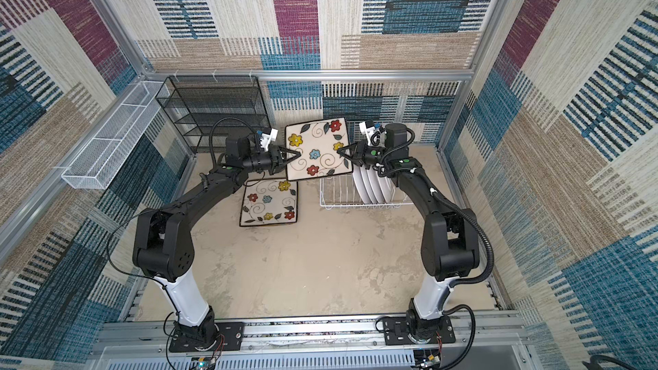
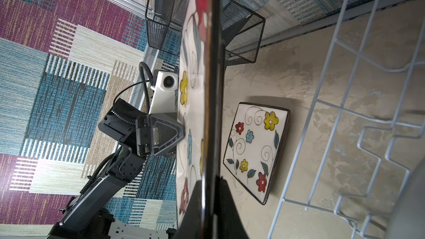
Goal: Unload the plates from the dish rack
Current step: Pick up a plate from the dish rack.
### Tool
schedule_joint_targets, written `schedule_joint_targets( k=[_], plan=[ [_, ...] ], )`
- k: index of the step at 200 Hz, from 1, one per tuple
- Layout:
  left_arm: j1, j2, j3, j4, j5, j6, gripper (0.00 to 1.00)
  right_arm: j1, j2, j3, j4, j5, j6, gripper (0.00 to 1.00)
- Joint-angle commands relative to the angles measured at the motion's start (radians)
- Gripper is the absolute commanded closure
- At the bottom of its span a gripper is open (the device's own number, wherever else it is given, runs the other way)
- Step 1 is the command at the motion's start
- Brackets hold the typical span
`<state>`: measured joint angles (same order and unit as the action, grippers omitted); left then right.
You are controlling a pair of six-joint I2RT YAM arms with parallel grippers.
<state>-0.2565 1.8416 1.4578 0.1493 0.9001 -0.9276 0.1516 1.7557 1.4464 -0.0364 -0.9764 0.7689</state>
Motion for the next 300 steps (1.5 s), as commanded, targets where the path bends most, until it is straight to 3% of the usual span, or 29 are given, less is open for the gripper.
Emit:
schedule_joint_targets(
  k=[1, 56, 92, 160, 211, 300],
  plan=[
    [0.000, -0.011, 0.016, -0.048, 0.014, 0.043, 0.75, 0.003, -0.004, 0.014, 0.108, -0.068, 0.007, 0.97],
    [0.001, -0.013, 0.021, -0.051, 0.026, 0.042, 0.84, 0.003, 0.002, 0.018, 0.104, -0.074, 0.010, 0.91],
    [0.001, -0.014, 0.024, -0.046, 0.038, 0.034, 1.00, 0.003, 0.005, 0.018, 0.104, -0.077, 0.012, 0.84],
    [0.005, -0.035, 0.022, -0.013, 0.066, 0.007, 1.00, 0.003, -0.003, 0.026, 0.088, -0.048, -0.003, 0.68],
    [0.017, -0.083, 0.012, 0.046, 0.089, -0.016, 1.00, 0.002, -0.029, 0.034, 0.049, 0.019, -0.041, 0.45],
    [0.049, -0.179, 0.108, -0.288, 0.068, 0.234, 1.00, 0.001, -0.136, 0.006, -0.016, 0.226, -0.189, 0.16]
  ],
)
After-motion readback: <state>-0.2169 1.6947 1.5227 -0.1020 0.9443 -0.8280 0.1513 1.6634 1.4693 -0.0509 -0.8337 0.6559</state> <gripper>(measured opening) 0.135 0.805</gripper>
